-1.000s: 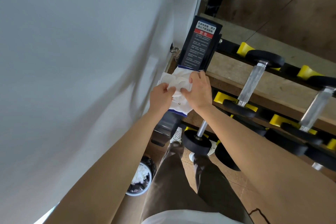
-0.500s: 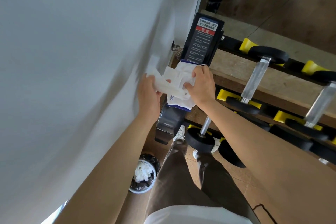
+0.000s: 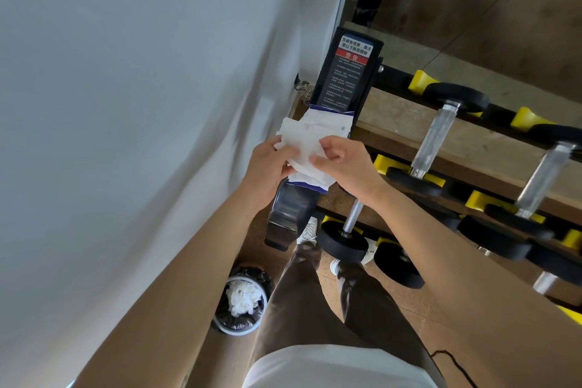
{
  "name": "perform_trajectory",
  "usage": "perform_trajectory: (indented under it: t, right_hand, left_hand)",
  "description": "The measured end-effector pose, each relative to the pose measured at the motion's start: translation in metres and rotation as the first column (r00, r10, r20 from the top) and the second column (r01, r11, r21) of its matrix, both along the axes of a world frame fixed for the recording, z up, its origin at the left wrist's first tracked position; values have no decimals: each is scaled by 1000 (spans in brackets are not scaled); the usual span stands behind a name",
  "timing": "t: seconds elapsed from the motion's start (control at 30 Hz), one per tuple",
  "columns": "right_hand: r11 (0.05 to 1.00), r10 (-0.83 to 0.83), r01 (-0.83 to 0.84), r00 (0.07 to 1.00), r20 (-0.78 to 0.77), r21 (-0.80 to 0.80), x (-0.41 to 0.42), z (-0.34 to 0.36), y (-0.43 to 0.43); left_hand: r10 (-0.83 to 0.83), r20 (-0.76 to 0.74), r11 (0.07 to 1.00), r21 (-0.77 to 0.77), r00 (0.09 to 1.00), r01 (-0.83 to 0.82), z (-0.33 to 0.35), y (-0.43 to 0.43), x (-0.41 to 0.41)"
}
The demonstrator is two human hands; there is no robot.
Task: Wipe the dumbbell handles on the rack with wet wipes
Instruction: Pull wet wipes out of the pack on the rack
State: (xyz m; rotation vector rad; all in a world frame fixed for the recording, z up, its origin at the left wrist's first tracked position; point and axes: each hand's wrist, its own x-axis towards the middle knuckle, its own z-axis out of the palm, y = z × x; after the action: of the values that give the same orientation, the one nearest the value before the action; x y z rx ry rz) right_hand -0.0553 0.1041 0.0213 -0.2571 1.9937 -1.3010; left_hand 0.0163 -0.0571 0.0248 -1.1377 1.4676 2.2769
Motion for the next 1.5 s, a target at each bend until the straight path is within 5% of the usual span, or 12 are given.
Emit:
perform_trajectory:
  t: [0.17,0.47,0.63,0.97,1.03,1.17,1.33,1.5]
  right_hand:
    - [964,-232,255,945,230,-78,6,1,10]
    - [829,-271,520,694,667,-204,7,12,19]
    - [783,-323,594,641,696,-184,3,11,23]
    - [714,-470,692,588,659,-108,2,13,21]
    - [761,-498,645,643,582,-61,4,13,19]
    - [924,-381,381,901,207,43,7,14,15]
    - [991,-103,127,922,374,-39,10,24,11]
    - [945,-214,308,842,495,-114,9,21,16]
  left_hand:
    - [-94,-21,993,-81,995,92,-4,0,6]
    - [-107,-61,964,240,992,118,5,1,14]
    - [-205,-61,948,235,977,213,6,0,18]
    - [147,-3,941,310,989,-139,5,7,16]
    - [186,25,938,293,982,-185,7,10,13]
    - [91,-25,976,200,996,-84,9,11,5]
    - [-19,-74,985,169,997,32,13,12,3]
    - [124,-32,986,112,992,-119,15,11,-1]
